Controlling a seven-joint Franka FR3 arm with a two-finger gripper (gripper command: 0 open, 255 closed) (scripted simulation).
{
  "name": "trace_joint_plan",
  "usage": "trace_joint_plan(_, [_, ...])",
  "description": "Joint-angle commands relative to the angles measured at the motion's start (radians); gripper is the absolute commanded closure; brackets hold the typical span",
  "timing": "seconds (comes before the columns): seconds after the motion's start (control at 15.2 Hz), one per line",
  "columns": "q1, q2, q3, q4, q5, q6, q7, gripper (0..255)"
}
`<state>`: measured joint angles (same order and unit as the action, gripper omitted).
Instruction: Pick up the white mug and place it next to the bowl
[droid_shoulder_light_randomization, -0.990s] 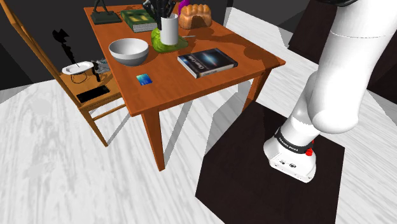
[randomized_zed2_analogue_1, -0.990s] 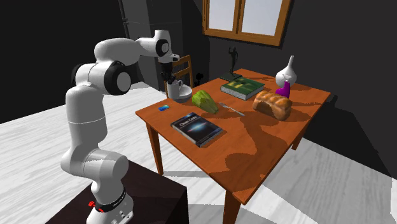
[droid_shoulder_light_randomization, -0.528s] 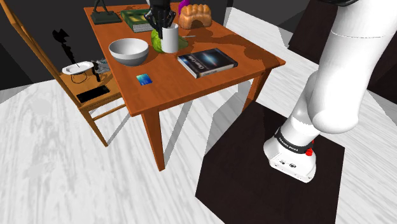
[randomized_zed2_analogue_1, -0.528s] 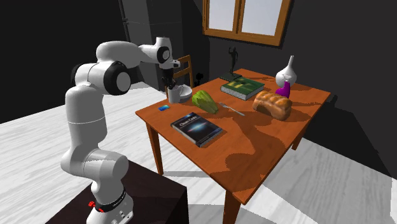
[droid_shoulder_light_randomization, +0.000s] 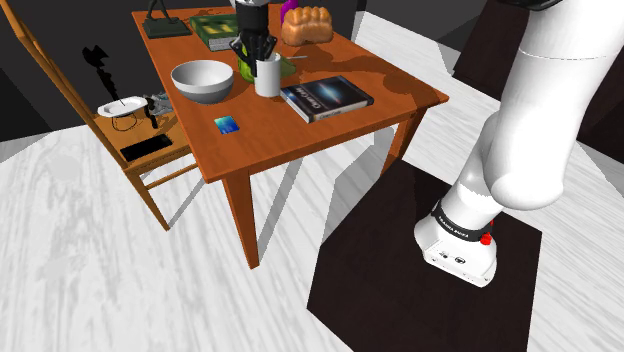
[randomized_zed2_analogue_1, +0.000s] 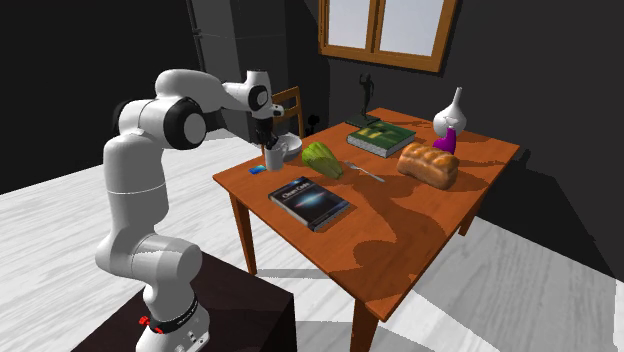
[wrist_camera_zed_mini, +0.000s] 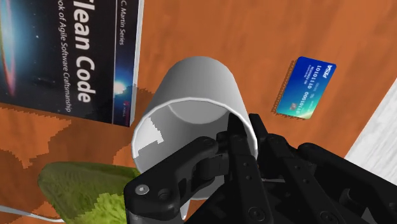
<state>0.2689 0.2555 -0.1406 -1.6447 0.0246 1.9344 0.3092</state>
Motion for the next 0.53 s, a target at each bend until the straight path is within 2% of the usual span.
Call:
trace_joint_plan(0.0, [0.001, 0.005, 0.001, -0.019, 0.001, 0.025, 0.001, 255])
trace_joint_plan(0.46, [0.001, 0.027, 0.002, -0.084, 0.005, 0.111, -0.001, 255])
